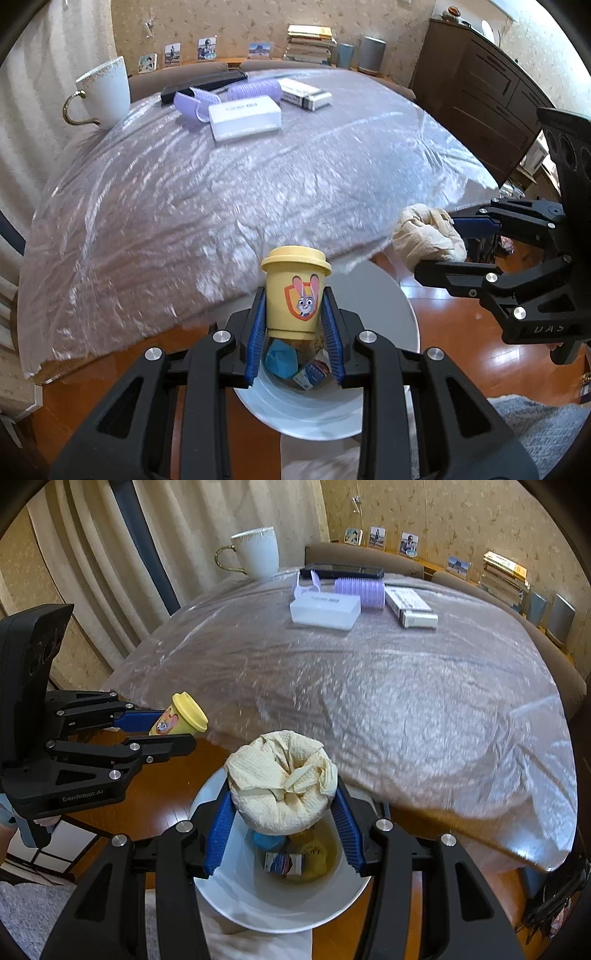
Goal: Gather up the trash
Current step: 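Carry the yellow cup and beige ball with both tools over the white bin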
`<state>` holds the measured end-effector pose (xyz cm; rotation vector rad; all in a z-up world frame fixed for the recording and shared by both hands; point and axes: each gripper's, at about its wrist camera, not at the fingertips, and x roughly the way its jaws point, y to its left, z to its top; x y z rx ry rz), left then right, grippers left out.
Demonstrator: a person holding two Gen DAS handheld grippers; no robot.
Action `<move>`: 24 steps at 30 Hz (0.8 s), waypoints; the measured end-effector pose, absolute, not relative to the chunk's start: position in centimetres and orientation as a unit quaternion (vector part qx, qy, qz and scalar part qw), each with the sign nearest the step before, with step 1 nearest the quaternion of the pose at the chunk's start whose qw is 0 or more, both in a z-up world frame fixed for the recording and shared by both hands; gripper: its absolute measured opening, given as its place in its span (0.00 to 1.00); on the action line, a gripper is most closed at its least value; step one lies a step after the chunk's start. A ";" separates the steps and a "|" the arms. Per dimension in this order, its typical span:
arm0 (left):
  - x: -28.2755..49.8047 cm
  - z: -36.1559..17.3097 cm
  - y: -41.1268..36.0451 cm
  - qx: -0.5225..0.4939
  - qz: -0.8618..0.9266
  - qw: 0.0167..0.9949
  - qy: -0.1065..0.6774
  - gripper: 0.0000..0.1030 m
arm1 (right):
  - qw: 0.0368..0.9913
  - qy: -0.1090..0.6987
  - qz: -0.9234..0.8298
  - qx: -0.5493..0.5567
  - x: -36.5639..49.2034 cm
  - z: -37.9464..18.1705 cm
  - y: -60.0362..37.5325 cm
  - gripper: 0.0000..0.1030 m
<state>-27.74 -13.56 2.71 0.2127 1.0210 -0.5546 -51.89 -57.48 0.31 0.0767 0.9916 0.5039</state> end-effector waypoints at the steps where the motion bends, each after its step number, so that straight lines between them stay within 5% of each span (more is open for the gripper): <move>1: -27.8 2.4 -13.6 0.101 -0.262 0.828 0.485 0.30 | 0.846 0.475 0.239 0.035 -52.1 0.0 -57.4 0.48; 24: -29.0 -3.4 -13.8 0.108 -0.259 0.798 0.533 0.30 | 0.816 0.523 0.244 0.026 -52.7 -4.6 -55.9 0.49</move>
